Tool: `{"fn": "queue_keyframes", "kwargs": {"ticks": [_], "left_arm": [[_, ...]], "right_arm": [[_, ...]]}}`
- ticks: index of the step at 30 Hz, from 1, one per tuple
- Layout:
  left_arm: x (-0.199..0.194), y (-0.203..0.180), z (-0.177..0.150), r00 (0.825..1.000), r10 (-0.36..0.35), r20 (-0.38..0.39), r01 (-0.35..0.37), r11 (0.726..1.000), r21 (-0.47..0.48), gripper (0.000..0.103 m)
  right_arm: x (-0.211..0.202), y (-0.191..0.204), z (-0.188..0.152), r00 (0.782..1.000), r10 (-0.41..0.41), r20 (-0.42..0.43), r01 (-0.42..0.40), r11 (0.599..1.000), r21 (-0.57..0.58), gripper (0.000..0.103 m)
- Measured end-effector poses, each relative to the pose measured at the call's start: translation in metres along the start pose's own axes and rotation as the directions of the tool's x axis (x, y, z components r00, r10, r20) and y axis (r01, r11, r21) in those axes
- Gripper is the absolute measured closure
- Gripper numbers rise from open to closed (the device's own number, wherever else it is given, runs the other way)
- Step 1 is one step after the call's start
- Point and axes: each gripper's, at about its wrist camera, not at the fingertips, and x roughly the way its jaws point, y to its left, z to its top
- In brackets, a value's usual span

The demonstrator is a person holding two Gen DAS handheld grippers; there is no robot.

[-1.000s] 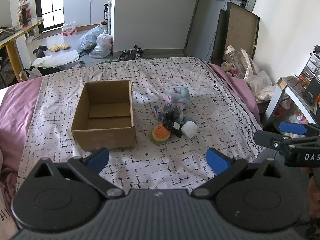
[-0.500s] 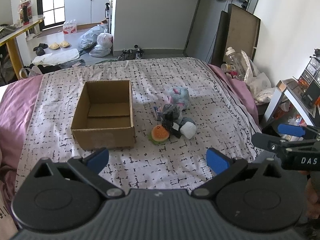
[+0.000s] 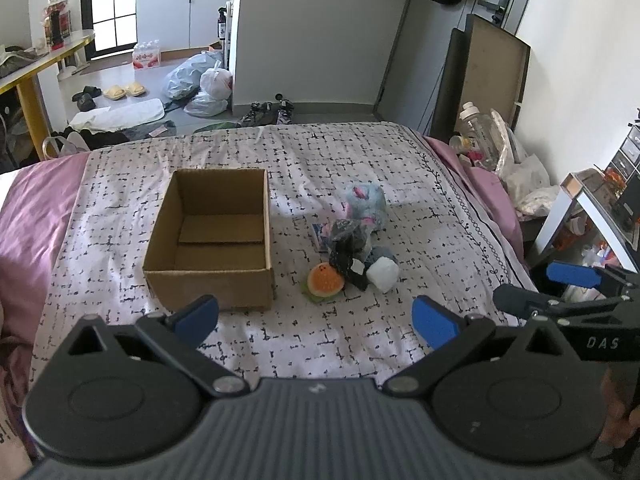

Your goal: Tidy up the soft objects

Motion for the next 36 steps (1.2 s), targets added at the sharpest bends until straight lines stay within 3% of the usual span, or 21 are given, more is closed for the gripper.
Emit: {"fn": "queue_keyframes", "kwargs": {"ticks": [14,19,23,28,36], "left_arm": [[0.041,-0.009,0.010,0.999,0.014,-0.031,-0.014,1.000,0.014,0.002],[0.055,-0.017,0.010,1.000,0.014,0.010,-0.015,0.999,0.036,0.003],[0.068,-0.025,0.010,1.000,0.012,0.015,-0.013,0.998,0.068,0.006],[0.089,-0.030,0.011,1.000,0.009,0.007,-0.009,0.997,0.072,0.010],[0.124,-0.034,0.008,0.999,-0.006,-0.039,0.008,0.999,0.053,0.022]], "right_arm": [[0.036,-0.035,0.004,0.999,0.031,-0.012,-0.029,0.996,0.084,0.000],[0.050,-0.045,0.004,0.999,0.044,-0.016,-0.042,0.993,0.108,0.001],[0.066,-0.053,0.002,0.997,0.065,-0.048,-0.058,0.989,0.138,0.012],[0.080,-0.059,-0.001,0.994,0.088,-0.065,-0.076,0.985,0.157,0.015],[0.104,-0.077,-0.006,0.986,0.121,-0.114,-0.093,0.970,0.223,0.028]]}}
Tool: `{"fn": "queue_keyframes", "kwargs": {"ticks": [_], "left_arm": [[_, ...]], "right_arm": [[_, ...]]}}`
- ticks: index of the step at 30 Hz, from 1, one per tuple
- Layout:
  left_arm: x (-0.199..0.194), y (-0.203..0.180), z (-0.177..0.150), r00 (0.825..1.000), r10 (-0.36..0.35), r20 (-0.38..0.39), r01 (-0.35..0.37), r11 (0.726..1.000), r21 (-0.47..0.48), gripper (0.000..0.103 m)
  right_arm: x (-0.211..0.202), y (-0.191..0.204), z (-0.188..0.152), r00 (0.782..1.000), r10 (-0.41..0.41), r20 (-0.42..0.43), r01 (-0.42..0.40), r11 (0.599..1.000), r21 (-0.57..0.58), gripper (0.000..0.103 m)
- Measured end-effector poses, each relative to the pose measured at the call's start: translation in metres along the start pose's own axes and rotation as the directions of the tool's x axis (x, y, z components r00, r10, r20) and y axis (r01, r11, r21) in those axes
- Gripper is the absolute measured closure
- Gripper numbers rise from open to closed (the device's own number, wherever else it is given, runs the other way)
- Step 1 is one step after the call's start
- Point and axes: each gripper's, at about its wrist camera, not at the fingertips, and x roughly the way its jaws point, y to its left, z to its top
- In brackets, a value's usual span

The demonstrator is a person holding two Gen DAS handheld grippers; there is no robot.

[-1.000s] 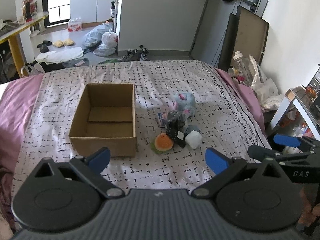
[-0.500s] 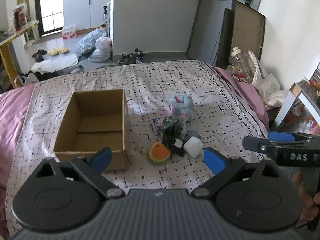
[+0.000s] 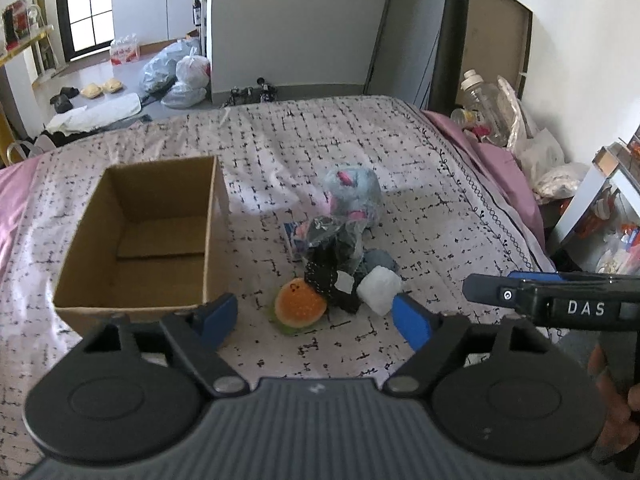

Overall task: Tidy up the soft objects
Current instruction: 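Lower the left tool to the burger plush while the right tool approaches the white wrapped item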

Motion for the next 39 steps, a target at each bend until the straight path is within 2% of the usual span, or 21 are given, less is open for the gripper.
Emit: {"fn": "queue_keyframes", "kwargs": {"ticks": [3,10,15,24,35,39], "left_arm": [[0.014,-0.006,-0.003,1.000,0.002,-0.009,-0.002,1.000,0.025,0.025],[0.048,-0.008,-0.010,0.998,0.018,-0.053,-0.017,0.999,0.035,0.030],[0.070,-0.006,-0.014,0.991,0.033,-0.128,-0.034,0.999,0.000,0.038],[0.103,-0.011,-0.015,0.981,0.110,-0.157,-0.105,0.994,0.040,0.039],[0.141,-0.004,-0.015,0.964,0.155,-0.216,-0.146,0.988,0.060,0.039],[0.150,-0.006,-0.017,0.960,0.176,-0.219,-0.158,0.983,0.097,0.039]], "right_arm": [[0.010,-0.007,0.000,1.000,0.010,-0.022,-0.009,1.000,0.027,0.033],[0.030,-0.017,0.002,0.998,0.023,-0.060,-0.019,0.998,0.066,0.034],[0.044,-0.023,0.004,0.996,0.029,-0.087,-0.022,0.996,0.081,0.037],[0.077,-0.027,0.006,0.987,0.053,-0.153,-0.037,0.994,0.103,0.044],[0.115,-0.031,0.007,0.969,0.071,-0.237,-0.032,0.986,0.163,0.044],[0.125,-0.033,0.009,0.965,0.076,-0.250,-0.030,0.983,0.182,0.044]]}}
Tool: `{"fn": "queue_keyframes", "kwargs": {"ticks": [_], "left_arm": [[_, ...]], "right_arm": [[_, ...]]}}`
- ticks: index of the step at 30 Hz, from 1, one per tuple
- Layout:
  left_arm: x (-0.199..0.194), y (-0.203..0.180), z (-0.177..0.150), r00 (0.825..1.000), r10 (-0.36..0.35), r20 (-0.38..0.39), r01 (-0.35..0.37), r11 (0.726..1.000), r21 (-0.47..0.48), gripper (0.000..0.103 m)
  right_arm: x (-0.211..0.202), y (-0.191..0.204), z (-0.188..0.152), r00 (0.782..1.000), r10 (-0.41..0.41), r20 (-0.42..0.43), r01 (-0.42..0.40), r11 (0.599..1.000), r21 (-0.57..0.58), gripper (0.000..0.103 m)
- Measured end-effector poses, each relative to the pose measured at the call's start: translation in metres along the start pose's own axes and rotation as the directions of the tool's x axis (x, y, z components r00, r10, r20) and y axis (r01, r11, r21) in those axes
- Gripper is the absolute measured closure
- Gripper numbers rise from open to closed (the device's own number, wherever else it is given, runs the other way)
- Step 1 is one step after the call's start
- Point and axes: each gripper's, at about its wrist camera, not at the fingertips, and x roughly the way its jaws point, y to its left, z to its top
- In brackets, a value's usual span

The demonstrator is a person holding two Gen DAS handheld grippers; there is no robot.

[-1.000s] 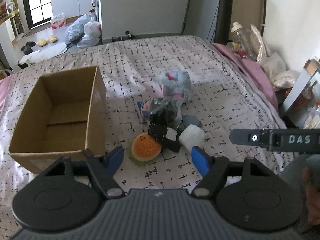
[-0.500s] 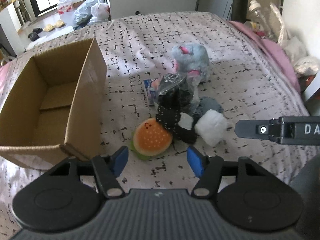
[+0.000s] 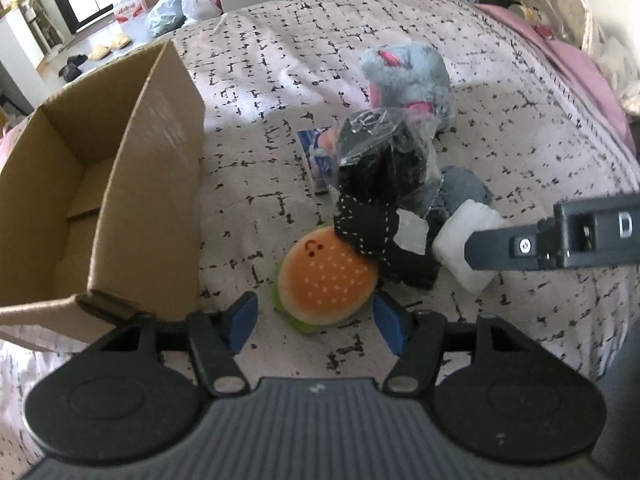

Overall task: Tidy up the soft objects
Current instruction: 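Lower the left tool to the burger plush while the right tool approaches the white wrapped item, then close the left tool on the orange burger plush while the right tool grips the white wrapped item, then lift and carry the burger plush and white item over the cardboard box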

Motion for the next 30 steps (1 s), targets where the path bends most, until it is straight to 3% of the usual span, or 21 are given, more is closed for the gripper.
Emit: {"fn": "queue_keyframes", "kwargs": {"ticks": [9,10,11,12,15,30], "left_arm": [[0.007,-0.008,0.000,0.998,0.008,0.057,-0.012,0.998,0.069,0.039],[0.007,-0.008,-0.001,0.998,0.003,0.063,-0.007,0.997,0.070,0.039],[0.007,-0.008,-0.002,0.998,-0.004,0.070,-0.001,0.997,0.071,0.042],[0.006,-0.008,-0.002,0.997,-0.011,0.075,0.006,0.998,0.069,0.051],[0.005,-0.004,-0.003,0.996,-0.040,0.079,0.036,0.998,0.047,0.054],[-0.031,0.006,-0.009,0.988,-0.104,0.117,0.106,0.994,-0.012,0.056]], "right_arm": [[0.010,-0.002,0.004,1.000,-0.006,-0.004,0.006,1.000,0.026,0.045],[0.010,-0.002,0.003,1.000,-0.007,-0.001,0.007,0.999,0.031,0.047],[0.012,-0.002,0.003,1.000,-0.007,-0.003,0.007,0.999,0.035,0.055],[0.013,-0.003,0.003,1.000,-0.003,-0.007,0.004,0.999,0.042,0.058],[0.012,-0.003,0.002,1.000,-0.002,0.010,0.001,0.999,0.045,0.059],[-0.024,0.009,-0.011,0.996,-0.032,0.085,0.032,0.999,0.002,0.059]]}}
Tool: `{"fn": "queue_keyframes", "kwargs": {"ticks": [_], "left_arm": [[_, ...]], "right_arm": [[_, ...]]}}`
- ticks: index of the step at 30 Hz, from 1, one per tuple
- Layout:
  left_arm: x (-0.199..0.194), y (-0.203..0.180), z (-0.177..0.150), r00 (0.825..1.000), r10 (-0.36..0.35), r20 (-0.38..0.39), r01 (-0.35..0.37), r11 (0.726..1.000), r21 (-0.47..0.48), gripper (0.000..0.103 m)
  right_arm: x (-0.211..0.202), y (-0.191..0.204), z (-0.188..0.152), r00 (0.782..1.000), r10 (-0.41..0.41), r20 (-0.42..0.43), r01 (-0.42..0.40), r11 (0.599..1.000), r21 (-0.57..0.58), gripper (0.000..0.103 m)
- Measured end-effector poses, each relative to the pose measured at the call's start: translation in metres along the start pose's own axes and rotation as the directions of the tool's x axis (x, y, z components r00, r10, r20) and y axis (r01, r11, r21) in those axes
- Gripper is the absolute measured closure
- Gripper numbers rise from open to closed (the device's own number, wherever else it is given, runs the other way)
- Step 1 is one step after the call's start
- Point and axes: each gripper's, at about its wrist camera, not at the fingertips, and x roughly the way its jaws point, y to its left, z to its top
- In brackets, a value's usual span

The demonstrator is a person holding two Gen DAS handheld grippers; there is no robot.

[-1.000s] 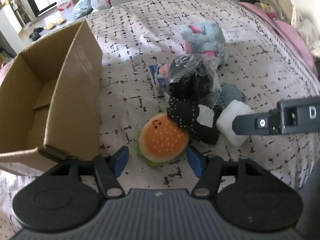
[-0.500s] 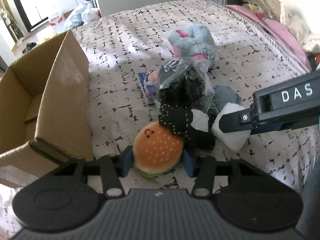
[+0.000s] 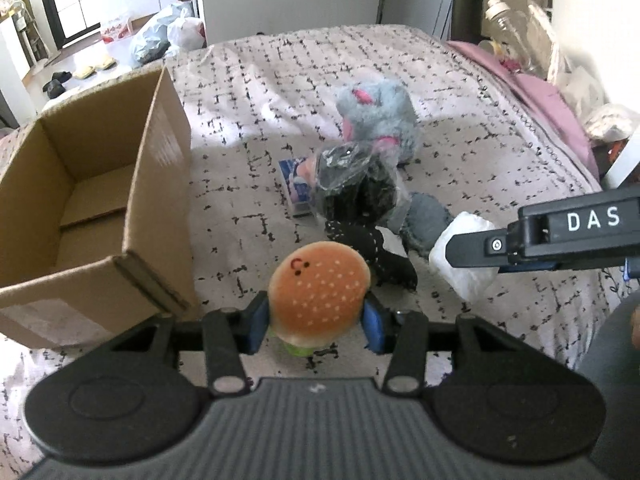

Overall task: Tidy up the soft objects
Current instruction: 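Lift and carry the burger plush and white item over the cardboard box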

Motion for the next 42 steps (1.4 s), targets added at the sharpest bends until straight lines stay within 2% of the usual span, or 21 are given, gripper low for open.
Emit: {"fn": "queue_keyframes", "kwargs": {"ticks": [13,24,35,42], "left_arm": [[-0.050,0.011,0.001,0.996,-0.025,0.082,0.028,0.999,-0.028,0.056],[-0.086,0.025,-0.002,0.990,-0.019,0.140,0.025,0.999,-0.044,0.056],[-0.130,0.045,0.011,0.975,-0.032,0.218,0.042,0.998,-0.041,0.056],[-0.143,0.060,0.025,0.975,-0.018,0.223,0.035,0.997,-0.074,0.056]], "right_arm": [[-0.036,0.023,-0.006,0.995,-0.011,0.100,0.016,0.998,-0.055,0.059],[-0.062,0.048,-0.020,0.983,-0.029,0.184,0.052,0.991,-0.124,0.059],[-0.087,0.079,-0.021,0.962,0.037,0.269,0.012,0.984,-0.180,0.059],[-0.095,0.095,-0.019,0.956,0.073,0.283,-0.009,0.976,-0.219,0.059]]}}
